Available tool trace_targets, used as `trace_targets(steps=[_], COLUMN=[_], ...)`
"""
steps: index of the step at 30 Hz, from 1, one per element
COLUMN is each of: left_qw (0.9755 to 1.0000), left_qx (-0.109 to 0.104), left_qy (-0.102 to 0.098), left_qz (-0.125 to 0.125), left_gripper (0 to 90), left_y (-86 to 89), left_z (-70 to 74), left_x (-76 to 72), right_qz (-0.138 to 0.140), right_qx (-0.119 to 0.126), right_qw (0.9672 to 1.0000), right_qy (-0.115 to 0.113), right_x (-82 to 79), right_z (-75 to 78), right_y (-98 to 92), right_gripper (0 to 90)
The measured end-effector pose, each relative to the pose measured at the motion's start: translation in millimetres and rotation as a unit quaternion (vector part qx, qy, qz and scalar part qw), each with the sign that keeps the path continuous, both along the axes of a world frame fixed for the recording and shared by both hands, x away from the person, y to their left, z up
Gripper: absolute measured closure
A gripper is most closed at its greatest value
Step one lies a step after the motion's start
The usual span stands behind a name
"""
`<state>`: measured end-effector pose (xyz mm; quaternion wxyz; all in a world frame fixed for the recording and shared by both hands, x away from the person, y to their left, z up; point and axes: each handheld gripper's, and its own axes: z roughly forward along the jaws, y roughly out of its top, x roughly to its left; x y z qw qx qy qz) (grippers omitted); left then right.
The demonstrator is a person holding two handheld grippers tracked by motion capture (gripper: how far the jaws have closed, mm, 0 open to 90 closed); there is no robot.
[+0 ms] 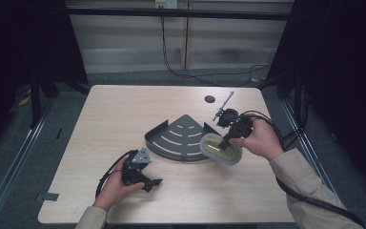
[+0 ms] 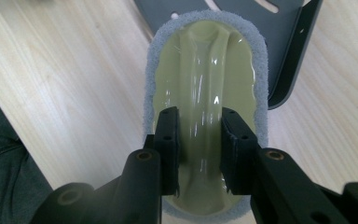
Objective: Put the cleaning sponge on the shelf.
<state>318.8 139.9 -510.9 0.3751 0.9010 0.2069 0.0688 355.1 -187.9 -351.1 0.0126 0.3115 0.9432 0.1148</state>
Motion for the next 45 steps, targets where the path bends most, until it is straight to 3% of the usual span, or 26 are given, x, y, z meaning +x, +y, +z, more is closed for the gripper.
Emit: trace_targets(steps=[17, 45], left_qw=[1.0000, 1.0000], left_qx=[0.002, 0.001], left_qy=[0.001, 0.002], left_qz=[-0.001, -0.001], left_gripper=[0.0, 0.0], left_y=[0.2, 0.1], left_z=[0.3, 0.3], left_x=[0.1, 0.1], right_qz=[-0.021, -0.087], right_qx=[-0.007, 0.005], right_qw=[0.9996, 0.9957], right_qy=[-0.016, -0.031], right_x=[28.1, 69.5], right_z=[9.2, 0.4], right_y=[15.2, 29.3], right_gripper=[71.2, 71.1])
